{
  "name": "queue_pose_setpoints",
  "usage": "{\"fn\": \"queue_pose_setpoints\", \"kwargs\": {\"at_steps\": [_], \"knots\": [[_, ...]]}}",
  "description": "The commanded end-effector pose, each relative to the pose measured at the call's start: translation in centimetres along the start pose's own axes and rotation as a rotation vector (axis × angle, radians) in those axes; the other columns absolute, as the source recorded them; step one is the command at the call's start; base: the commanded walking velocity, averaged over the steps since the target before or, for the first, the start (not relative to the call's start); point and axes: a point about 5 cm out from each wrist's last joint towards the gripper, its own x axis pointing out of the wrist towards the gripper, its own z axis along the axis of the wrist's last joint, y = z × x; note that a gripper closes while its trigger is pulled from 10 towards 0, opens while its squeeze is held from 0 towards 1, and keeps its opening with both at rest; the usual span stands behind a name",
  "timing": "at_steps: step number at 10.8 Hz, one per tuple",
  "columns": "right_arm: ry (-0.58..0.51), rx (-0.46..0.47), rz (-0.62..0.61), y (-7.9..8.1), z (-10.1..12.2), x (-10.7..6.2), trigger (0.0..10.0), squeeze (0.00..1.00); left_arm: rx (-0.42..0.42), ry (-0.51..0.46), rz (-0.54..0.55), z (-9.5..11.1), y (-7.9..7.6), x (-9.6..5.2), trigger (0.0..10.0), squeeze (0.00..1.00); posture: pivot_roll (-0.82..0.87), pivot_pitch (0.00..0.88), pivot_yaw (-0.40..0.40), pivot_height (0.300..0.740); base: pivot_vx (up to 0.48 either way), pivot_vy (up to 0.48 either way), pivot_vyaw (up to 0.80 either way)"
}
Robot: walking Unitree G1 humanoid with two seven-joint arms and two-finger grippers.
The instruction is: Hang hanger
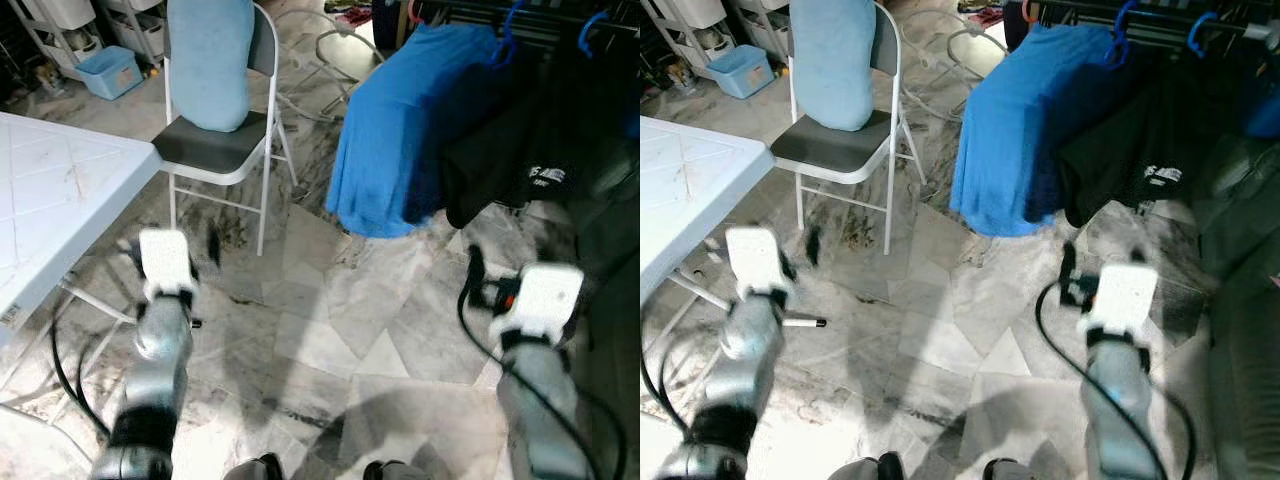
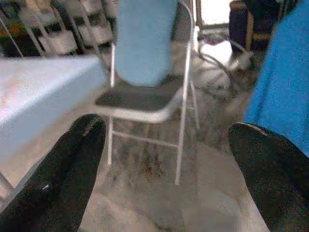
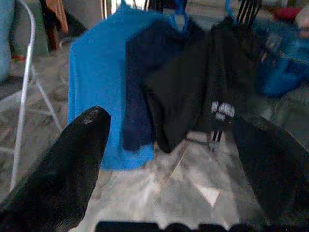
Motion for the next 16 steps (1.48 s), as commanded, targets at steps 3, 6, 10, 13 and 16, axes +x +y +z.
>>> {"fn": "queue_pose_setpoints", "kwargs": {"at_steps": [3, 6, 10, 13, 16], "knots": [[0.051, 0.009, 0.024, 0.4, -0.8, 0.0, 10.0, 0.00, -0.020, 0.047, -0.087, -1.6, -1.1, -1.2, 10.0, 0.00, -0.15, 0.180, 0.063, 0.740, 0.000, 0.000, 0.00], [0.051, 0.019, 0.021, 0.5, -0.8, -0.2, 10.0, 0.00, -0.080, 0.020, -0.178, -1.1, -2.5, -0.8, 10.0, 0.00, -0.16, 0.183, 0.073, 0.740, 0.000, 0.000, -0.68], [0.064, 0.032, 0.005, 0.6, -1.2, -0.7, 10.0, 0.00, -0.092, 0.026, -0.211, -1.2, -2.9, -0.6, 10.0, 0.00, -0.18, 0.147, 0.085, 0.740, 0.210, 0.000, 0.00], [0.070, 0.037, 0.009, 0.9, -1.5, -0.1, 10.0, 0.00, -0.095, 0.036, -0.229, -1.2, -3.4, 0.0, 10.0, 0.00, -0.18, 0.077, 0.093, 0.740, 0.364, 0.192, 0.00], [0.053, 0.041, -0.007, 0.6, -1.2, 0.8, 10.0, 0.00, -0.101, 0.045, -0.247, -1.3, -4.0, 0.4, 10.0, 0.00, -0.20, 0.067, 0.109, 0.740, 0.371, 0.304, 0.00]]}}
